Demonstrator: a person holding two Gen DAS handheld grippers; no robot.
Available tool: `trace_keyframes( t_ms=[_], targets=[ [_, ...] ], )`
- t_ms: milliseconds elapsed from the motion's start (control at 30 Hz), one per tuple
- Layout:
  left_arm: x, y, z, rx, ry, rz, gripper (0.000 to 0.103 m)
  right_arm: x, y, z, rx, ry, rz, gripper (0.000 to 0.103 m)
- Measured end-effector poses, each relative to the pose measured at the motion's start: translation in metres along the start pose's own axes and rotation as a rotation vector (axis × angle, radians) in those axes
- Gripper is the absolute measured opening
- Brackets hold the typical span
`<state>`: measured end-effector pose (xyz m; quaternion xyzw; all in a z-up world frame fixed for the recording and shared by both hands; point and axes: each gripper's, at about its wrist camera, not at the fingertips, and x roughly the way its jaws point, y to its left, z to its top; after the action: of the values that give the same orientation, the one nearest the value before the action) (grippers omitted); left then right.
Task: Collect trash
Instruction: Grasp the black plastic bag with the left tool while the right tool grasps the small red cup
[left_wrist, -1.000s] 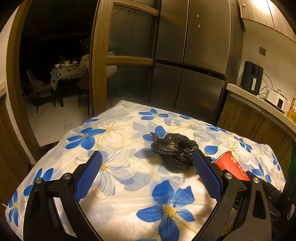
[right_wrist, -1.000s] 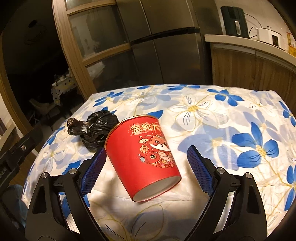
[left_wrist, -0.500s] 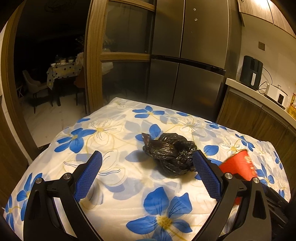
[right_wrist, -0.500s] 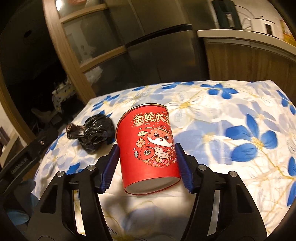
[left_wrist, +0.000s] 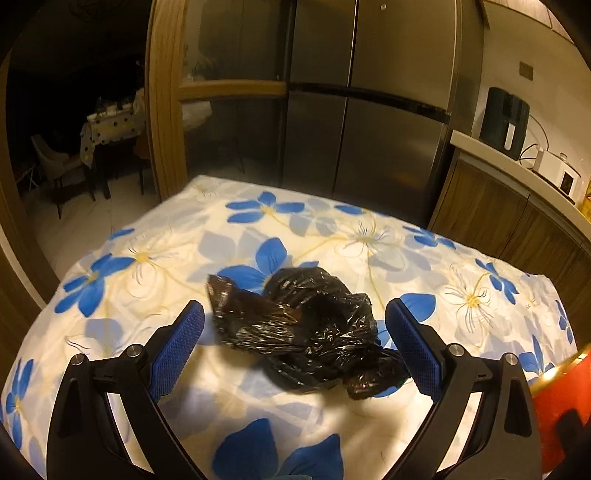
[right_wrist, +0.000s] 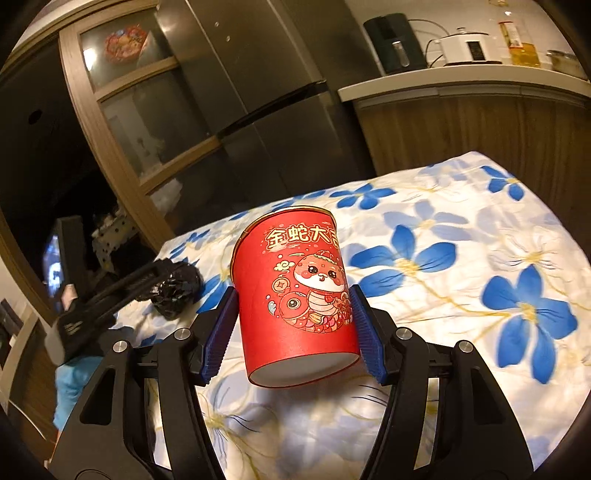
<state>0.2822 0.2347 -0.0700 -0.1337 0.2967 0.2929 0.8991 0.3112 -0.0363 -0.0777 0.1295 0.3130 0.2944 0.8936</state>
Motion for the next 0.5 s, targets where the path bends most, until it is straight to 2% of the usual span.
trace_keyframes(
  t_ms=[267,367,500],
  targets=[
    [0.009,-0.003,-0.006,0.025,0.041,0.001,0.076,-0.011,-0.004,-0.001,0.015,-0.019,-0.002,0.060],
    [0.009,-0.005,-0.008,0.035,0.053,-0.004,0.068,-0.014,-0.003,-0.004,0.017,-0.016,-0.002,0.060],
    [0.011,-0.011,-0.011,0.063,0.075,-0.031,0.050,-0.019,-0.005,-0.005,0.019,-0.021,-0.010,0.060]
  ],
)
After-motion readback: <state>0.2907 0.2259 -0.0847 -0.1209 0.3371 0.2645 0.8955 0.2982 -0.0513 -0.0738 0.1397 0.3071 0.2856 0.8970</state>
